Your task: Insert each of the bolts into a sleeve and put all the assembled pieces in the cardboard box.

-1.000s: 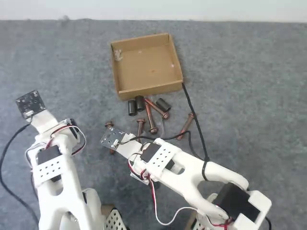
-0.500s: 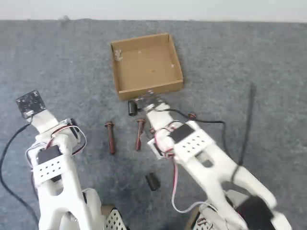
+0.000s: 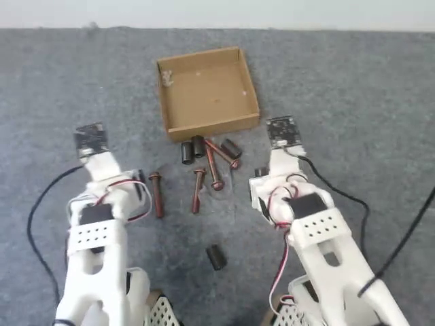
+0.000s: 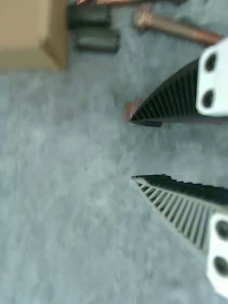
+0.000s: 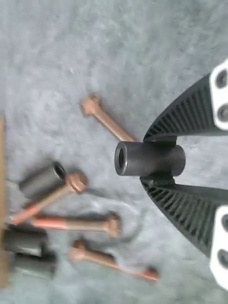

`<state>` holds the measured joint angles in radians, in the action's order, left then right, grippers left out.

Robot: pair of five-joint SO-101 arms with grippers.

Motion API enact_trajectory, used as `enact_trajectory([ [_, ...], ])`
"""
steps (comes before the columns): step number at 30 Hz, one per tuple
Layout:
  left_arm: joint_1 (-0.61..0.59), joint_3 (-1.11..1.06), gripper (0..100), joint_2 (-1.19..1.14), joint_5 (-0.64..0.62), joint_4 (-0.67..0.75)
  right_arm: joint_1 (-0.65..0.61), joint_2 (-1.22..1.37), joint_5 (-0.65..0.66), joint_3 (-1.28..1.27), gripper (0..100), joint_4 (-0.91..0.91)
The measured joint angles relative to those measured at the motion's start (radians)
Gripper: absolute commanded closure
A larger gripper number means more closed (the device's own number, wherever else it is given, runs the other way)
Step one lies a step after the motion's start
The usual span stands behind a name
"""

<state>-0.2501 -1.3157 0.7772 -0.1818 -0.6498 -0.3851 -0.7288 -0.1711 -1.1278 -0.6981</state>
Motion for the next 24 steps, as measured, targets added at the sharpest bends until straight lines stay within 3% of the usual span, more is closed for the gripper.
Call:
enact_trajectory([
  [7,0.166,-0.002,84,0.0,0.0,0.0,0.005,-0.12,-0.011,-0.094,99.1,0.052],
  [16,0.186,0.011,84,0.0,-0.086,-0.057,0.005,-0.192,-0.014,-0.124,99.1,0.052],
  [21,0.186,0.018,96,0.0,-0.1,-0.064,0.003,-0.192,-0.014,-0.124,99.1,0.052],
  [24,0.186,0.035,94,-0.002,-0.1,-0.064,0.005,-0.192,-0.014,-0.124,99.1,0.052],
])
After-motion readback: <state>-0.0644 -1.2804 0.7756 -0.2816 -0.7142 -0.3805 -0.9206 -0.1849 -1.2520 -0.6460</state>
